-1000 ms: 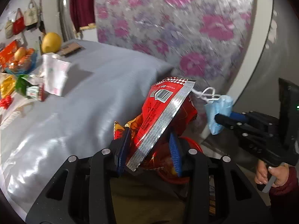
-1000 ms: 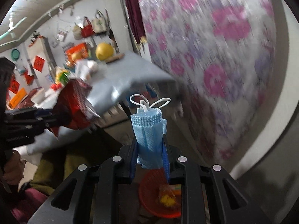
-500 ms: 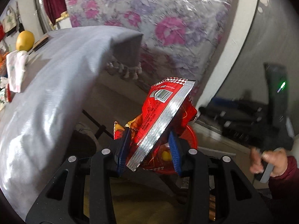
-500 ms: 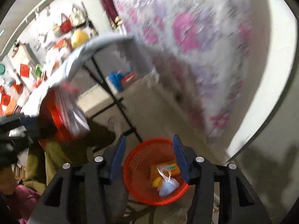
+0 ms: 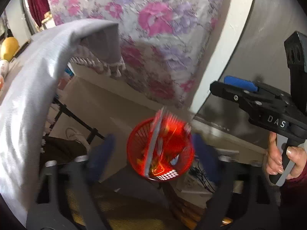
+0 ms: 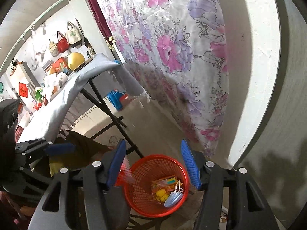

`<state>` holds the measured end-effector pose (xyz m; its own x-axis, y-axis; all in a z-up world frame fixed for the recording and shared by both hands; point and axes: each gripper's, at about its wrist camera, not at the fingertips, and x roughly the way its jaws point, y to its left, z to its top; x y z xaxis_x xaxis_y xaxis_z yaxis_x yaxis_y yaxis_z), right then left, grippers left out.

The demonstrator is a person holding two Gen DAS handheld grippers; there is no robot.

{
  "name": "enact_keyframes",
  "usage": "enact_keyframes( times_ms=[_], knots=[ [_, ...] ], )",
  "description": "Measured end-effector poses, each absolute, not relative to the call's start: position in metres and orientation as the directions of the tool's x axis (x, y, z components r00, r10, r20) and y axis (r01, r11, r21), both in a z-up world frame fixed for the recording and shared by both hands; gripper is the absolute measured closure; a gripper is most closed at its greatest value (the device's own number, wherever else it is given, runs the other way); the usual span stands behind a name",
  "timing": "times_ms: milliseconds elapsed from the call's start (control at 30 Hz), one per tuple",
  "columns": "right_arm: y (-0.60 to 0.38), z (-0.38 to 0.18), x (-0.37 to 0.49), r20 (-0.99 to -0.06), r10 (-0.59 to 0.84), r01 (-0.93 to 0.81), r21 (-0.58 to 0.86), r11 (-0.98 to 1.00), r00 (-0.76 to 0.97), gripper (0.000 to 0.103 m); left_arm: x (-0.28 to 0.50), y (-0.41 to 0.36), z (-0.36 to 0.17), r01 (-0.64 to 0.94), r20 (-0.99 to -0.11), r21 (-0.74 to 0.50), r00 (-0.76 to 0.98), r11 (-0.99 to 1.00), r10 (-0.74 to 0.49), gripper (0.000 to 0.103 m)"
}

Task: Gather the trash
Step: 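Carry the mask and wrapper over the red wastebasket and open both grippers, then move both tools back over the table toward the remaining trash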

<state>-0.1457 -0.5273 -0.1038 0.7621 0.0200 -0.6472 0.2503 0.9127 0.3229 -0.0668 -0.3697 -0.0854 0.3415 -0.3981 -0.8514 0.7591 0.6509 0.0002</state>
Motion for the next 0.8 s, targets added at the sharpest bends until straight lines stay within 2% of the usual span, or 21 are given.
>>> enact_keyframes(
  times_ms=[300,633,800],
  knots=[
    [-0.523,-0.095,-0.148,-0.629,0.028,0.235,0.331,0.914,0.777,0.039,-0.071,-0.351,-0.072,0.711,-0.808,0.099,0.466,0.696,-0.361,0.009],
    [-0.512,-0.082,-0.148,-0.604,0.041,0.203,0.331,0.922,0.796,0.03,-0.07,-0.323,-0.054,0.667,-0.772,0.092,0.517,0.74,-0.37,0.008],
    [-0.503,-0.076,-0.145,-0.594,0.055,0.18,0.33,0.927,0.803,0.029,-0.063,-0.303,-0.045,0.623,-0.753,0.086,0.552,0.778,-0.359,0.007]
  ],
)
